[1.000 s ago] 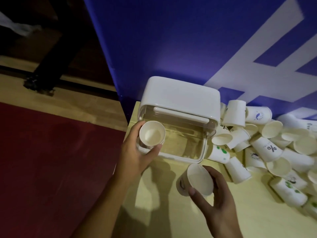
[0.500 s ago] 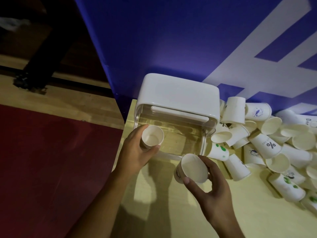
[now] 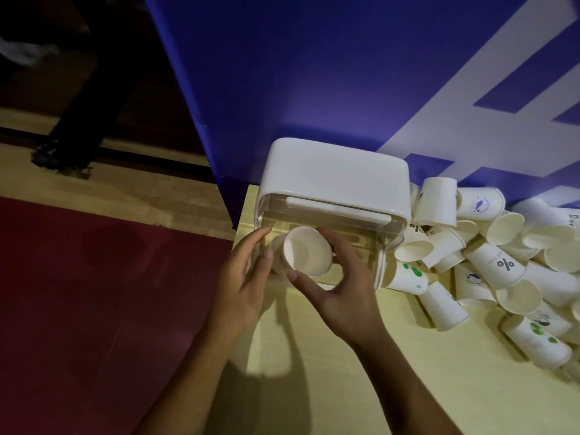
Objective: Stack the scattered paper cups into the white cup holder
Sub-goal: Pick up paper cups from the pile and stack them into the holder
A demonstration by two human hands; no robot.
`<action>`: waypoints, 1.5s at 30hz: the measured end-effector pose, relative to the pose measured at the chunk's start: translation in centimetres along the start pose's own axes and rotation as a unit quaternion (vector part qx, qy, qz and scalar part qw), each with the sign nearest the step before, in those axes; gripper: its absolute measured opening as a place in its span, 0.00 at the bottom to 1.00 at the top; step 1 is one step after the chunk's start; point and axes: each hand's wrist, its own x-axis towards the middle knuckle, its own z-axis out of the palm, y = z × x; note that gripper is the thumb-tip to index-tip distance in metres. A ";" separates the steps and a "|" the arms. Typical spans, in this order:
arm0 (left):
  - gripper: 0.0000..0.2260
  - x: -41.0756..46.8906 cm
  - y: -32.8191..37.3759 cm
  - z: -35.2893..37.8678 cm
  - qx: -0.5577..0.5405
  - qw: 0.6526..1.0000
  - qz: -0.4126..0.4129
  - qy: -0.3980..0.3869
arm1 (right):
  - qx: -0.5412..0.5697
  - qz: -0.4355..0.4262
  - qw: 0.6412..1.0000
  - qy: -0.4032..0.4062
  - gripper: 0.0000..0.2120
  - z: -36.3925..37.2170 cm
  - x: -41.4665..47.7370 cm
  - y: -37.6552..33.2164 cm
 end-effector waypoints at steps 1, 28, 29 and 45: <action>0.19 0.0 0.4 0.0 -0.016 1.000 0.000 0.002 | -0.005 -0.005 1.000 -0.002 0.32 0.5 0.3 0.1; 0.17 2.5 -4.4 0.5 0.157 0.986 0.007 -0.057 | -0.141 0.037 0.988 -0.052 0.45 4.6 2.1 5.5; 0.17 2.4 -4.3 0.4 0.147 0.988 0.001 -0.053 | -0.139 0.038 0.988 -0.055 0.46 4.5 2.1 5.3; 0.22 -3.1 3.3 13.4 0.249 0.929 0.195 -0.193 | -0.106 0.174 0.977 0.058 0.35 -8.7 -11.9 12.3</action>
